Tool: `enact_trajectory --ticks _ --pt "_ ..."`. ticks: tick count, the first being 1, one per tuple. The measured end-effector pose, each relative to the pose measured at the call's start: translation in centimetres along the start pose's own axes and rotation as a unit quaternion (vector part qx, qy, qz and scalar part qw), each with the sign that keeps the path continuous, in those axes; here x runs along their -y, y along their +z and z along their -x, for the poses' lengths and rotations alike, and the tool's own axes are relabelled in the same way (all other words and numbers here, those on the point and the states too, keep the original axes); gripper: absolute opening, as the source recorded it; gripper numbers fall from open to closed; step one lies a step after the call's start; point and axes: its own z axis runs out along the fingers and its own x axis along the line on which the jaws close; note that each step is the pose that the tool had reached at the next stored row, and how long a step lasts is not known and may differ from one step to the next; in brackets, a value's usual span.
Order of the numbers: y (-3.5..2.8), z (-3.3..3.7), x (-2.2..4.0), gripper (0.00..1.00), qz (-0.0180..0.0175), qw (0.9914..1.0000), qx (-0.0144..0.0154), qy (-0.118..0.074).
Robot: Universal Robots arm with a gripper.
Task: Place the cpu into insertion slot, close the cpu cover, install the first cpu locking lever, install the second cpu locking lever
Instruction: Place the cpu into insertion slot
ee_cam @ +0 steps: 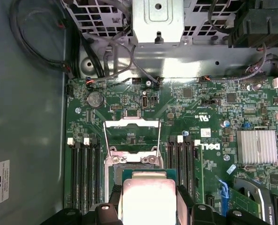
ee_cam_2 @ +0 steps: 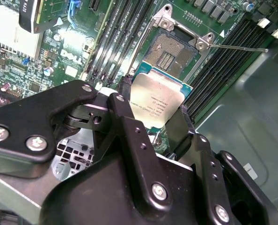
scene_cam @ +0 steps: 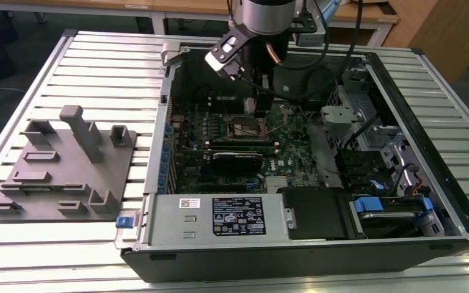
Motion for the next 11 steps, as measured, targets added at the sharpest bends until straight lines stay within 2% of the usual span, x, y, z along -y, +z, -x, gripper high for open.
enact_trajectory --ticks 7,11 --pt "0.56 0.01 0.08 0.54 -0.0005 0.99964 -0.0021 -0.027" --pt "1.15 0.02 0.17 0.54 -0.0006 0.99961 -0.0022 -0.028"
